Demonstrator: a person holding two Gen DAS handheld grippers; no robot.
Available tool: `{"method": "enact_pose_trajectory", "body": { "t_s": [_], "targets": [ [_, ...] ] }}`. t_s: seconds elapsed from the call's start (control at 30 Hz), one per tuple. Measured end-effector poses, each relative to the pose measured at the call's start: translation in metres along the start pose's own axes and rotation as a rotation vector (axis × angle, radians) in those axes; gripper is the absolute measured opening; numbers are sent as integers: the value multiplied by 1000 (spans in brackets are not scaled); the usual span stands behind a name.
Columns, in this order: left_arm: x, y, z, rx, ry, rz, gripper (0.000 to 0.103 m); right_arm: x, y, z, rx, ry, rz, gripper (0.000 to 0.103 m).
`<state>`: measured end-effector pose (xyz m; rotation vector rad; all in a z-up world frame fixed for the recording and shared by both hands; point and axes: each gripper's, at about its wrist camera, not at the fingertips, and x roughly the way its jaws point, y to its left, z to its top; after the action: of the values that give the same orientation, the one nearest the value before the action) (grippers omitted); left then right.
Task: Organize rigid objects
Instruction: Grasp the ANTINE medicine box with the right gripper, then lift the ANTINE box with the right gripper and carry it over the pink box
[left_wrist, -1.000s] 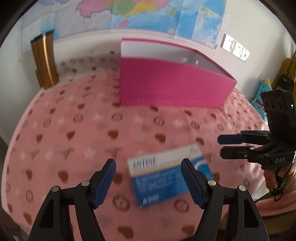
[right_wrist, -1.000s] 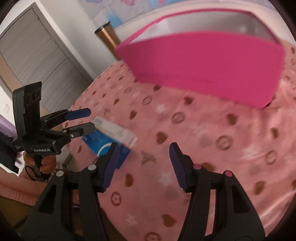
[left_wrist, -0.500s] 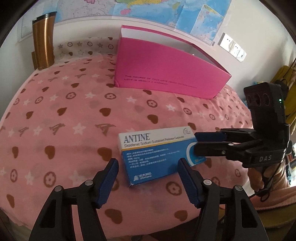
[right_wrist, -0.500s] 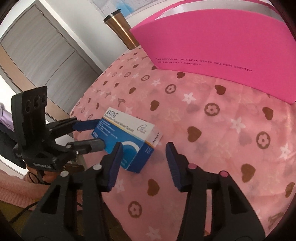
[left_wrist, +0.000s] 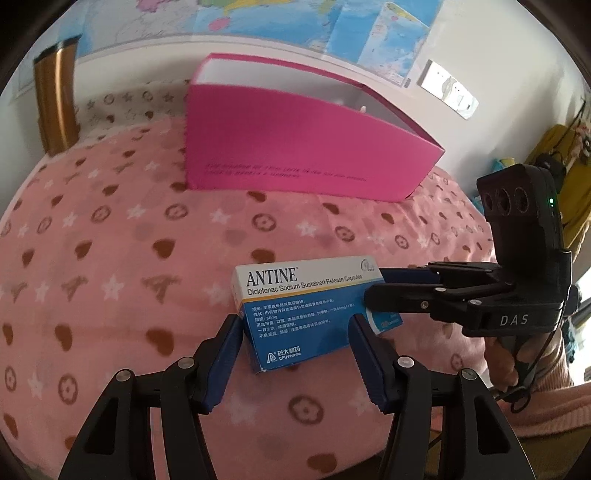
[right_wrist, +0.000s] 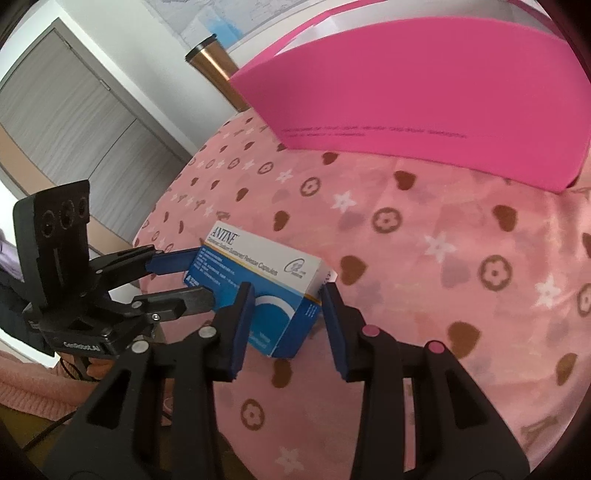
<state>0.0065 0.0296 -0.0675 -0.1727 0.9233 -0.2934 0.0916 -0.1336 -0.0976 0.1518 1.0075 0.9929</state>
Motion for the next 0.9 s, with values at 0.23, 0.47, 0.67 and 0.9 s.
{"method": "enact_pose_trajectory", "body": {
  "t_s": [0.23,0.47,0.67,0.9],
  "targets": [
    [2,-12,19,28,-29,-18,60,-15,-10,3,32,-43,-44,41],
    [-1,-20,32,46,-59,-26,60,-23,-13,5,35,-72,-68,41],
    [-2,-28,39,65,-77,-22,60,-27,-13,5,30,-89,-85,41],
    [-3,-30,42,70,-86,-30,60,-34,-14,5,28,-111,-93,41]
  ]
}}
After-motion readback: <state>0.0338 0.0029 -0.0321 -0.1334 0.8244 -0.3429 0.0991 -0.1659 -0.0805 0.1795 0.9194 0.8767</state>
